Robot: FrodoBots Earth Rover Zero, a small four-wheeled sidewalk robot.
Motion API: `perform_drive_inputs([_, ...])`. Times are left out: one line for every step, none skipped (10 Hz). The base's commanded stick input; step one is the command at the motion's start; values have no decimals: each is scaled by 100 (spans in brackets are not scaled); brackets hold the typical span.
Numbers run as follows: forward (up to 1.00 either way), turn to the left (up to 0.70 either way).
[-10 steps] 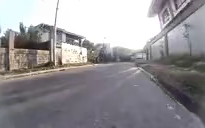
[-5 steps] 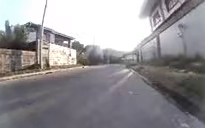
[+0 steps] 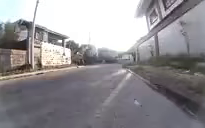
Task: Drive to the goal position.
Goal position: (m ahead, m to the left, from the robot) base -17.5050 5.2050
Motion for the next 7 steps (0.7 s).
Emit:
perform_drive_inputs([100,0])
perform_drive_inputs([100,0])
perform_drive_inputs([100,-15])
perform_drive_inputs([100,-32])
perform_drive_inputs([100,-40])
perform_drive_inputs([100,-36])
perform_drive_inputs([100,0])
